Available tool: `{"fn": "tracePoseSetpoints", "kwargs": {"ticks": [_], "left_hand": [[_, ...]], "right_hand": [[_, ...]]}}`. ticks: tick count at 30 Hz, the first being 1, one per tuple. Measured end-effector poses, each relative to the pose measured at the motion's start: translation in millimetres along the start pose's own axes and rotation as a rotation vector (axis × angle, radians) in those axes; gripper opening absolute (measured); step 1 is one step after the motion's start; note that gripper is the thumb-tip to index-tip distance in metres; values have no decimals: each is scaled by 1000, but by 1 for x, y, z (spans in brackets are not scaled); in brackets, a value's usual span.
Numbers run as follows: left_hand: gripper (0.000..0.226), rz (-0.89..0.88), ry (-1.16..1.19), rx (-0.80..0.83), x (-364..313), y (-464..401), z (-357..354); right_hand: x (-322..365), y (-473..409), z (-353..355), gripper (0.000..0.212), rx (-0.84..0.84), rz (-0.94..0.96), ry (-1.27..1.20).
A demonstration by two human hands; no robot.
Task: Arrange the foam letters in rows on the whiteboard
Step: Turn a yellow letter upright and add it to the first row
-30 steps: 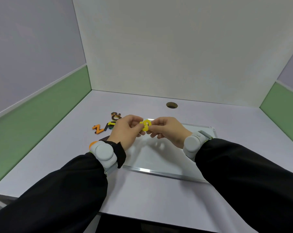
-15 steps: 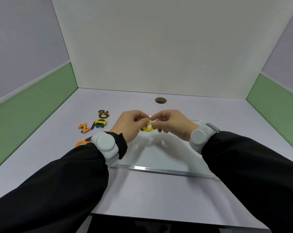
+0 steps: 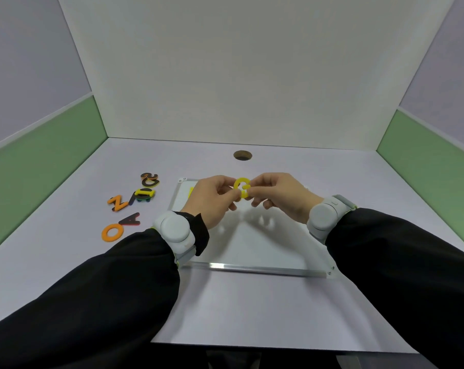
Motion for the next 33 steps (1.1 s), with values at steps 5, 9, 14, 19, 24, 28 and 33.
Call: {"fn": "tracePoseSetpoints", "kwargs": {"ticks": [5,9,14,19,24,28,33], "left_hand": [[20,-11,-68,84,-2,1,-17],[32,-8,-106,62,-2,2,-32],[40,-175,-474,130,-4,15,-61],[52,-383,-962,119,-9,35,-91],[61,-346,-1047,69,-9,40,-101],[59,-325,-978,46,-11,36,-100],[59,-273,-962,63,-6,33,-101]], "right_hand": [[5,1,17,12,-52,147,135],[-5,-4,31,9,-90,151,226],[-22,-10,46,10,-185,78,239],[-32,-17,48,11,-208,37,258],[-34,-28,43,11,-216,58,298],[-36,-37,40,9,-225,74,352],[-39,-43,41,6,-261,78,418]]}}
Point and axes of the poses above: each hand's wrist, its own y-axis away from the middle knuckle, its own z-axis out of the back of the hand, x = y × z, the point moved 4 cm from there along -y, towards the middle knuckle, and after that the axes turned 7 degrees about -x, right-handed, at the moved point
